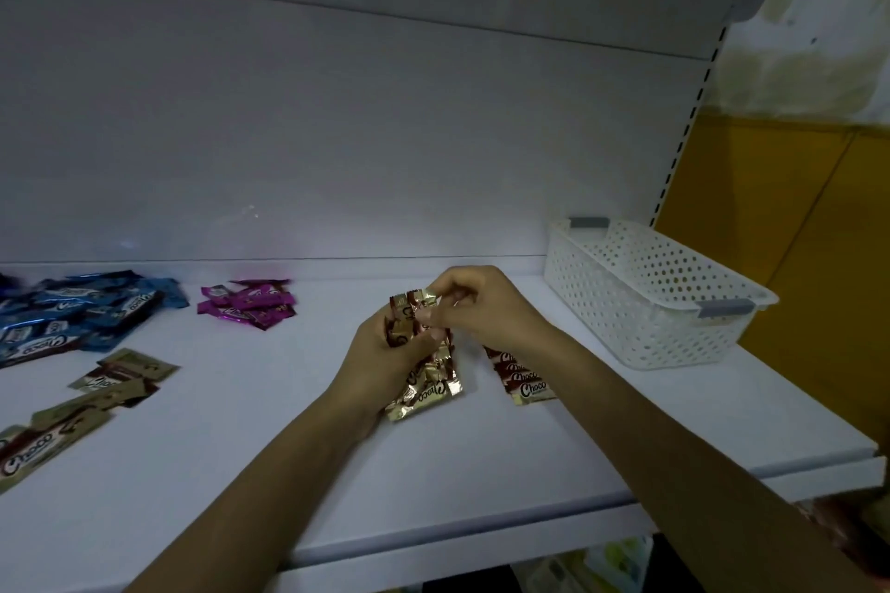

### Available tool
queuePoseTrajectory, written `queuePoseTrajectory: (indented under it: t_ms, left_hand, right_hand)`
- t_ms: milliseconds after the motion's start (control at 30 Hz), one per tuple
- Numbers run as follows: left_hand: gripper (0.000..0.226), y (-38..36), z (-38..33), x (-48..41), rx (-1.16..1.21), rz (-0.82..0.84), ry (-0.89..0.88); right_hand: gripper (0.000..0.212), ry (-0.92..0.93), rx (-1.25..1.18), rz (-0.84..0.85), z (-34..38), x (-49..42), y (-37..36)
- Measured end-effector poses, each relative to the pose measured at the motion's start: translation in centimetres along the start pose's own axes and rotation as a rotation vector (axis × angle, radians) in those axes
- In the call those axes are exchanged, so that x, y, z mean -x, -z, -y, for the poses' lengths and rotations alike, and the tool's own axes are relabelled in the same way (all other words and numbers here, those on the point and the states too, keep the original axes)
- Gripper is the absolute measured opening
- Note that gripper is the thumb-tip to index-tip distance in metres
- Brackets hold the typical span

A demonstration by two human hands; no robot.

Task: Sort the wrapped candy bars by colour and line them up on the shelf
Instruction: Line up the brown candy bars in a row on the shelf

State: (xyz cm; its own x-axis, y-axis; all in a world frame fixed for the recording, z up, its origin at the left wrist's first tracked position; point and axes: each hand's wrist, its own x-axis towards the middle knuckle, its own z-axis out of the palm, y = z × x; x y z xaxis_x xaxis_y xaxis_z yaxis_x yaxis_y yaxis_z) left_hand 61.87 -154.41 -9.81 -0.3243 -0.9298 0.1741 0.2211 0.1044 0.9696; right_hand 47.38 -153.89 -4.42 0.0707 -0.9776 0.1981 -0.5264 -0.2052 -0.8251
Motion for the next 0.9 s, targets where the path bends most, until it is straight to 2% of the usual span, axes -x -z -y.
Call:
queuePoseTrajectory:
  t_ms: [200, 367, 533, 667, 800, 900]
  left_hand:
    - [0.024, 0.0, 0.0, 0.1, 0.016, 0.0, 0.029]
    - [0.024, 0.1, 0.1, 0.0, 0.012, -0.032, 0.026]
    - [0.027, -0.1, 0.1, -0.1, 0.025, -0.05, 0.047]
    - [0.026, -0.4, 0.4, 0.0, 0.029, -0.046, 0.042]
    - [0.027, -0.3, 0.4, 0.0, -0.004, -0.057, 0.037]
    - [0.026, -0.3, 0.3, 0.1, -0.017, -0.052, 0.029]
  right_hand:
    - [0.022, -0.021, -0.154, -0.195, -0.6, -0.5, 0.6]
    - [0.016, -0.048, -0.247, -0.186, -1.3, 1.7, 2.5]
    - [0.012, -0.081, -0.168, -0.167, -3.0, 5.7, 4.7]
    - [0.015, -0.128, -0.012, -0.117, -5.5, 9.3, 6.8]
    - [0.02, -0.099, 0.25, -0.091, -6.9, 10.6, 7.9]
    - [0.022, -0.08, 0.287, -0.07, -7.3, 10.5, 8.0]
